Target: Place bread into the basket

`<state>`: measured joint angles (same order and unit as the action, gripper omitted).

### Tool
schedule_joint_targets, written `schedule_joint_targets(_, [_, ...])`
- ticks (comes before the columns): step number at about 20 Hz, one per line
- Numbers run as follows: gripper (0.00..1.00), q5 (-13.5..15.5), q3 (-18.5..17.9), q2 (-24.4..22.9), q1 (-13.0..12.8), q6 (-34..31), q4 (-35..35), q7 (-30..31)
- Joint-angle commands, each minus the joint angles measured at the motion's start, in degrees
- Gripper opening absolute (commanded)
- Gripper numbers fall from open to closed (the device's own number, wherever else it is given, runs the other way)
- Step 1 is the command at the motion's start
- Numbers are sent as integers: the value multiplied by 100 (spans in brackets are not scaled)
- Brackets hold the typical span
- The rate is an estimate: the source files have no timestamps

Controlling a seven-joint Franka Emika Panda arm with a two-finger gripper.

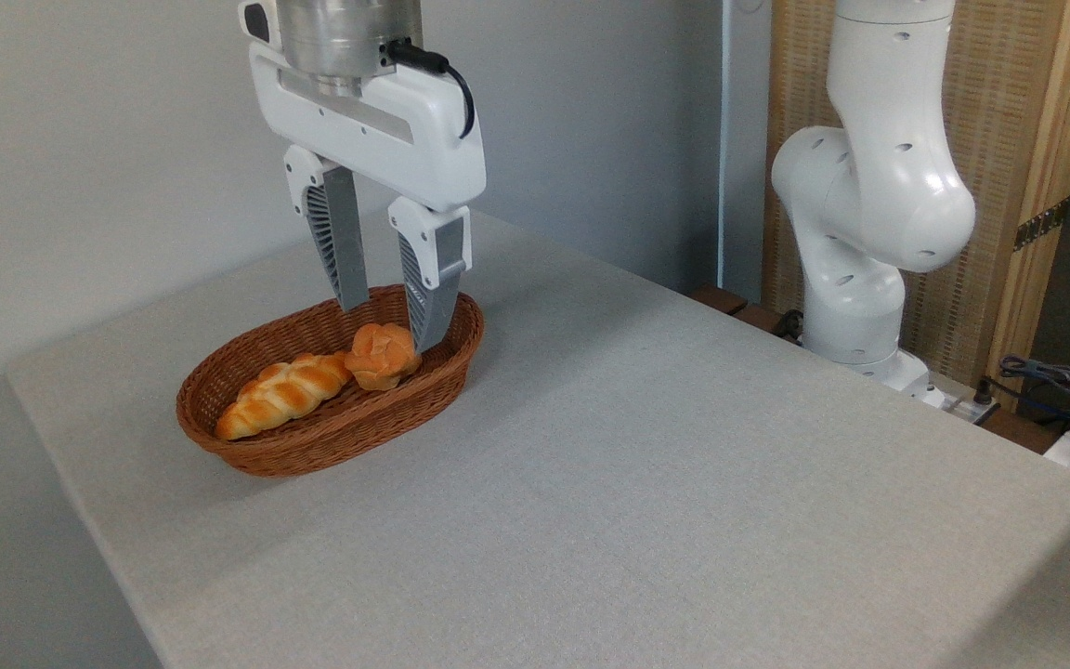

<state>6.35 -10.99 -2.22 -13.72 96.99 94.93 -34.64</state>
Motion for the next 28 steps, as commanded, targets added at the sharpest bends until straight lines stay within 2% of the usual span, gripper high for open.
schedule_joint_targets(1, [100, -64, 501, 46, 493, -163, -106, -35])
schedule_joint_targets(8, [100, -73, 826, 63, 581, -181, -97, 1])
schedule_joint_targets(14, [100, -81, 818, 63, 616, -190, -97, -8])
schedule_joint_targets(18, [100, -257, 818, 72, 686, -190, -176, 1])
schedule_joint_targets(22, [100, -266, 809, 335, 686, -777, -677, 1])
schedule_joint_targets(28, [100, -275, 747, 327, 686, -726, -669, -43])
